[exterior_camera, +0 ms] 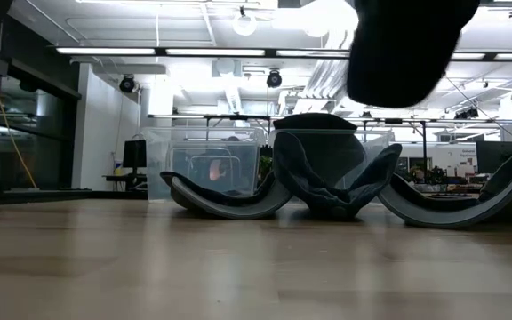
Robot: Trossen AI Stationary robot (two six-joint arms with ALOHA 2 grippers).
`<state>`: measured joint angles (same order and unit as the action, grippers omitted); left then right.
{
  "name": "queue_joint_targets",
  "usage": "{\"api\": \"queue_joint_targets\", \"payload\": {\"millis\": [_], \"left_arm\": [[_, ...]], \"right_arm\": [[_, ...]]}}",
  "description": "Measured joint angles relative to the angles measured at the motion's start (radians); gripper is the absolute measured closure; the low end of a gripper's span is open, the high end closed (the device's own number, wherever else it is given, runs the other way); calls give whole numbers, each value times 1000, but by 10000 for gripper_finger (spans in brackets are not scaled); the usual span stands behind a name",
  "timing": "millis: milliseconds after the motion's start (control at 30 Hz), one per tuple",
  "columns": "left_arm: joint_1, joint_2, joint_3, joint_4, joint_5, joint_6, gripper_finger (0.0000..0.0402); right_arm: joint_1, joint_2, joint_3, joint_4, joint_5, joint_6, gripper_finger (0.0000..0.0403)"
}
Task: Pick & Place hat
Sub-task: Put the left blue cap into the right transparent bin
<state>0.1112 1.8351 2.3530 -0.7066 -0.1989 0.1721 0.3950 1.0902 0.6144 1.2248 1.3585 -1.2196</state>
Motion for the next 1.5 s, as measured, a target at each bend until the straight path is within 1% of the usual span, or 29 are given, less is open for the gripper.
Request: {"api": "queue_joint_targets", "payload": {"millis": [67, 167, 300, 367, 533, 633, 733, 900, 1000, 1067, 1100, 1167, 1200, 1300, 1367, 1433, 1500], "left_arm": [[0, -14, 6, -55, 6, -7, 216], [0, -36, 1, -220, 28, -31, 216], [-9, -37, 1, -343, 24, -61, 216], [-17, -37, -6, -362, 24, -64, 216], [-38, -36, -99, -342, 4, -45, 216], [-39, -37, -145, -334, -3, -44, 216], [-37, -39, -186, -317, -7, -38, 216], [-37, -38, -254, -218, -6, -14, 216], [-26, -63, -291, -199, 3, -12, 216], [-20, -81, -331, -131, 5, -12, 216], [-11, -97, -358, -125, 6, -12, 216], [-4, -121, -424, -88, 25, -19, 216], [-3, -130, -461, -24, 35, -22, 216], [7, -193, -607, 60, 50, -24, 216], [7, -225, -707, 188, 63, -38, 216], [13, -269, -818, 241, 63, -62, 216], [13, -304, -918, 351, 67, -77, 216]], "right_arm": [[0, -19, 27, -60, -6, -3, 379], [-20, -32, 74, -156, -37, 9, 379], [-75, -32, 136, -270, -58, 10, 379], [-111, -32, 164, -335, -70, 24, 379], [-200, -32, 228, -486, -118, 73, 379], [-252, -32, 265, -597, -155, 130, 379], [-307, -31, 317, -761, -207, 223, 379], [-426, -31, 429, -1101, -309, 430, 379], [-512, -31, 503, -1272, -423, 536, 379], [-575, -30, 547, -1356, -503, 585, 379], [-606, -29, 566, -1391, -540, 603, 379], [-666, -25, 601, -1450, -618, 631, 379], [-694, -23, 617, -1479, -658, 644, 379], [-773, -1, 651, -1547, -776, 680, 379], [-818, 24, 663, -1581, -828, 688, 379], [-857, 53, 676, -1598, -866, 689, 379], [-893, 78, 685, -1608, -885, 689, 379]]}}
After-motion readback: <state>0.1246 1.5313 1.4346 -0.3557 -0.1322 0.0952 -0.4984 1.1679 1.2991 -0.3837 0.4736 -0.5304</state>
